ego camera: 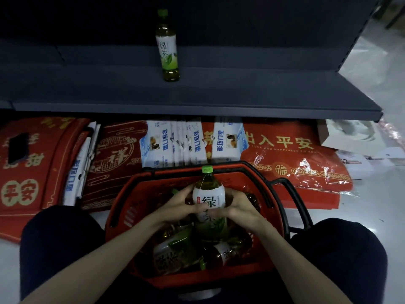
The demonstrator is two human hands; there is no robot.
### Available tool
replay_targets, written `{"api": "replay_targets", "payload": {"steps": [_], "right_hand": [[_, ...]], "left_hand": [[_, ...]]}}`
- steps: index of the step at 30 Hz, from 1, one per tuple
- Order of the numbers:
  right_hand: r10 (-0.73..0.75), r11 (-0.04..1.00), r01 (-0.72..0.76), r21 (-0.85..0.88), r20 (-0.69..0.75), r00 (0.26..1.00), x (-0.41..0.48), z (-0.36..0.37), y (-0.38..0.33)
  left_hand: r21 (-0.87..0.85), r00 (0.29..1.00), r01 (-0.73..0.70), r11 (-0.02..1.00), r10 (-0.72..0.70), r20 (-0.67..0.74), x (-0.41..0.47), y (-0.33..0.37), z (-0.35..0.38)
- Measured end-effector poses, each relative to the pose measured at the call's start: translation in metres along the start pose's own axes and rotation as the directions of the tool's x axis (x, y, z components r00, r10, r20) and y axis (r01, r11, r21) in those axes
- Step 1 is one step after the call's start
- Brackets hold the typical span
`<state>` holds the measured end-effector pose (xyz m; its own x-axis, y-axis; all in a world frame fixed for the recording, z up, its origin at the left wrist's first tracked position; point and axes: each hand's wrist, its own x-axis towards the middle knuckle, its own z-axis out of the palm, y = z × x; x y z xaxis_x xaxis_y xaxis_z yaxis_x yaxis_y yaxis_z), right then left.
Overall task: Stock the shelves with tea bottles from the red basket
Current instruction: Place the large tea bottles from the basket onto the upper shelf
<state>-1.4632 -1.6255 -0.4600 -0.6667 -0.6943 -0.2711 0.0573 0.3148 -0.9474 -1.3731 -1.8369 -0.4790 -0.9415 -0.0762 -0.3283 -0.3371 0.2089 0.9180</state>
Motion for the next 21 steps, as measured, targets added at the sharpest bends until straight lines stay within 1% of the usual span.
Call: {"api": "replay_targets", "payload": {"steps": [3,6,11,15,21], "right_hand": [[-0.014,0.999,0.016,0.048,-0.037,0.999,-0.003,-0.001,-0.013],[-0.06,0.995,0.066,0.072,-0.094,0.994,-0.005,-0.007,-0.036],[-0.165,0.981,0.176,0.082,-0.131,0.978,-0.011,-0.039,-0.102],[-0.279,0.957,0.288,0.035,-0.165,0.946,-0.027,-0.073,-0.179],[-0.466,0.884,0.464,-0.063,-0.221,0.857,-0.047,-0.121,-0.287]], "left_hand": [[-0.035,0.997,-0.075,0.997,0.074,-0.024,-0.005,0.022,-0.003],[-0.013,0.989,-0.146,0.989,0.145,-0.037,-0.008,0.057,-0.008],[0.032,0.949,-0.305,0.952,0.306,-0.079,-0.007,0.134,-0.019],[0.088,0.88,-0.464,0.882,0.47,-0.071,-0.006,0.21,-0.032],[0.167,0.753,-0.648,0.743,0.658,-0.009,-0.009,0.334,-0.055]]}}
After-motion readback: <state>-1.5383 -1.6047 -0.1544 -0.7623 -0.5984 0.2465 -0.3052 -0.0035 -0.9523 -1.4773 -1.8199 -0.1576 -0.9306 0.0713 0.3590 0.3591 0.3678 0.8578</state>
